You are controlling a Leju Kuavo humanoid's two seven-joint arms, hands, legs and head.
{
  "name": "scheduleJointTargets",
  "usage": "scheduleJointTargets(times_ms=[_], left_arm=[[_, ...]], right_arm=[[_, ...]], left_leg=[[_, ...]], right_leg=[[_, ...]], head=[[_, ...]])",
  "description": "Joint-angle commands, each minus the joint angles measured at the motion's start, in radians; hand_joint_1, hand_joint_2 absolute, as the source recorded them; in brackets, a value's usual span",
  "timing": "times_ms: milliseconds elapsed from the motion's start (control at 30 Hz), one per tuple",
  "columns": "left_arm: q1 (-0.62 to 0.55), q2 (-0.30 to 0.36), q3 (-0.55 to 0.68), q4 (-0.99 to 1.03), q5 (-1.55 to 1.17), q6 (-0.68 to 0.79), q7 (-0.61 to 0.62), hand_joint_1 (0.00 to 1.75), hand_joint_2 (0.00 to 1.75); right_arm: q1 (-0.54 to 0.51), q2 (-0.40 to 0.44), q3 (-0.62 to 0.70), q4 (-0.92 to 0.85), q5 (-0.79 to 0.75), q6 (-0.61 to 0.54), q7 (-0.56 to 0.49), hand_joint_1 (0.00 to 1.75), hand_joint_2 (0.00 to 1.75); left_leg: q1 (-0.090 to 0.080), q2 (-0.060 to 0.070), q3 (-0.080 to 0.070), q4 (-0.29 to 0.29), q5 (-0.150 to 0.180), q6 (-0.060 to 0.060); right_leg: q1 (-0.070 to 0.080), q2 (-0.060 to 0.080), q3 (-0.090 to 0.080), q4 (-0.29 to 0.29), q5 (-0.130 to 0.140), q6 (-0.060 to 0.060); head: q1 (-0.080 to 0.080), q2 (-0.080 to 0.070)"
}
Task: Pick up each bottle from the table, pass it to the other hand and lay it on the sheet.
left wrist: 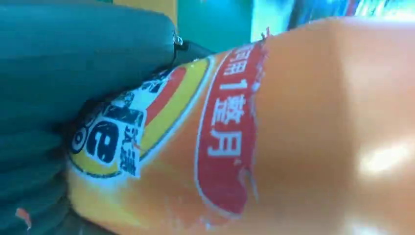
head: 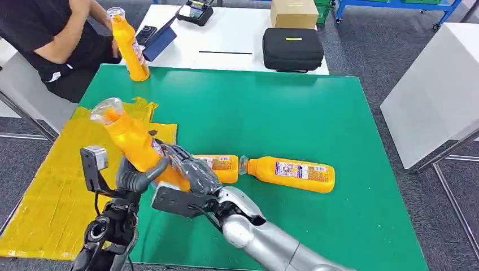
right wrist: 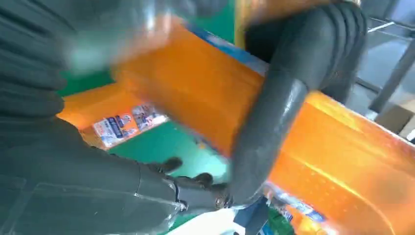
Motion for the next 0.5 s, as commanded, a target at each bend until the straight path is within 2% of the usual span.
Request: scheduleJointTargets(times_ms=[33, 333, 500], left_arm=[[-0.074, 0.035, 0.072, 0.098, -0.184, 0.064, -0.013, 1.75, 1.75], [-0.074, 0.026, 0.071, 0.093, -0.189, 0.062, -0.012, 1.75, 1.75], [-0.099, 0.098, 0.089, 0.213, -0.631, 0.259, 0.083, 1.75, 1.75]], right_arm=[[0.108, -0.107, -0.115, -0.199, 0.024, 0.031, 0.015, 0.0, 0.0], [0.107, -0.096, -0.113, -0.19, 0.028, 0.033, 0.016, 0.0, 0.0], [0.144, -0.175, -0.155, -0.303, 0.088, 0.048, 0.07, 0.0, 0.0]], left_leg=[[0.0, -0.003, 0.004, 0.0, -0.001, -0.001], [0.0, -0.002, 0.002, -0.001, -0.001, -0.001], [0.0, -0.001, 0.002, -0.001, 0.0, 0.0]], right_leg=[[0.0, -0.002, 0.004, 0.0, -0.002, -0.001], [0.0, -0.002, 0.003, 0.0, -0.001, -0.001], [0.0, -0.001, 0.003, -0.001, -0.001, 0.0]], head=[[0.0, 0.0], [0.0, 0.0], [-0.001, 0.0]])
